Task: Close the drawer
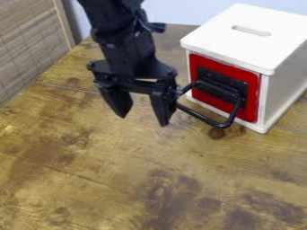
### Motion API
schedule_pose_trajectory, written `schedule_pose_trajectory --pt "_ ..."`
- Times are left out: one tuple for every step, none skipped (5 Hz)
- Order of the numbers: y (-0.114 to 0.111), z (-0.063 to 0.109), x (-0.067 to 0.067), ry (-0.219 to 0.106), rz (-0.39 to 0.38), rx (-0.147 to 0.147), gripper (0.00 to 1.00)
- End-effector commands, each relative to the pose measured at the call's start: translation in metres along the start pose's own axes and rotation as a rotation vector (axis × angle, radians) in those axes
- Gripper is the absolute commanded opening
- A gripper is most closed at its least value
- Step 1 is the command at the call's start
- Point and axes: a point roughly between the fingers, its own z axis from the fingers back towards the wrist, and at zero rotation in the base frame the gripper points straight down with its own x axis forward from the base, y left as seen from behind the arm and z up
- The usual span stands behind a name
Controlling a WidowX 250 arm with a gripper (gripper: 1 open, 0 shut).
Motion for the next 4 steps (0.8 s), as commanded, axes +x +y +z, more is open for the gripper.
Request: schedule_pose_trajectory --pt "0.016 0.018 0.011 -0.071 0.002 -0.009 1.0" --pt "0.004 0.014 0.022 -0.086 -0.014 -0.016 1.0" --pt "-0.01 0.012 0.03 -0.099 -0.037 -0.019 1.0" --pt "-0.011 0.011 0.039 -0.116 -0.037 -0.019 1.0"
